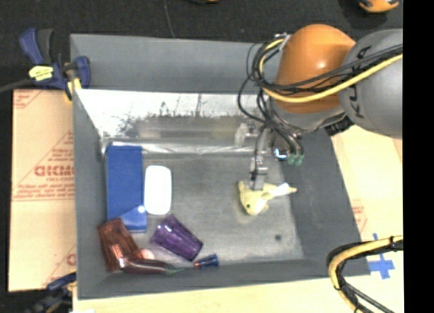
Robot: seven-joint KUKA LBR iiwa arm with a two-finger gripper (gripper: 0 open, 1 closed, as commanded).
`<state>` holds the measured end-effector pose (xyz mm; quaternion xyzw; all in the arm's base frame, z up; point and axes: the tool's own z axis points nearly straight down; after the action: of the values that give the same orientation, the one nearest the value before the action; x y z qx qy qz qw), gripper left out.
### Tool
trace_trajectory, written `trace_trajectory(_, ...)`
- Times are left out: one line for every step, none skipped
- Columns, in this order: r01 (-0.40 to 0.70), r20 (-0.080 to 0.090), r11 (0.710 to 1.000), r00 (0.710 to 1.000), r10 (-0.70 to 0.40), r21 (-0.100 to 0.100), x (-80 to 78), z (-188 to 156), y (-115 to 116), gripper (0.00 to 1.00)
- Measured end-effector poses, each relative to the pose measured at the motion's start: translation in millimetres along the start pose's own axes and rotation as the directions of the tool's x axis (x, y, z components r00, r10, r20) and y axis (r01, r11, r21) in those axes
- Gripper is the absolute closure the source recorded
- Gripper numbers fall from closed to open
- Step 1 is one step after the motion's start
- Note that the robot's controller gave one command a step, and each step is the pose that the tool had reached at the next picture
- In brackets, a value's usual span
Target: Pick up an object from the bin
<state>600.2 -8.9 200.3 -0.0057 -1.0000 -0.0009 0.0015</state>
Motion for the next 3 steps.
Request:
trace_trajectory(-0.057, 0.011, 0.998, 0.998, 0.057, 0.001, -10.9, 18.5, 25.4, 0.0)
trace_trajectory(0.11, 0.009, 0.994, 0.994, -0.11, 0.002, 19.8, 42.5, -4.0, 0.0)
trace_trajectory(0.09, 0.006, 0.996, 0.996, -0.09, -0.001, 18.3, -4.1, -28.6, 0.0)
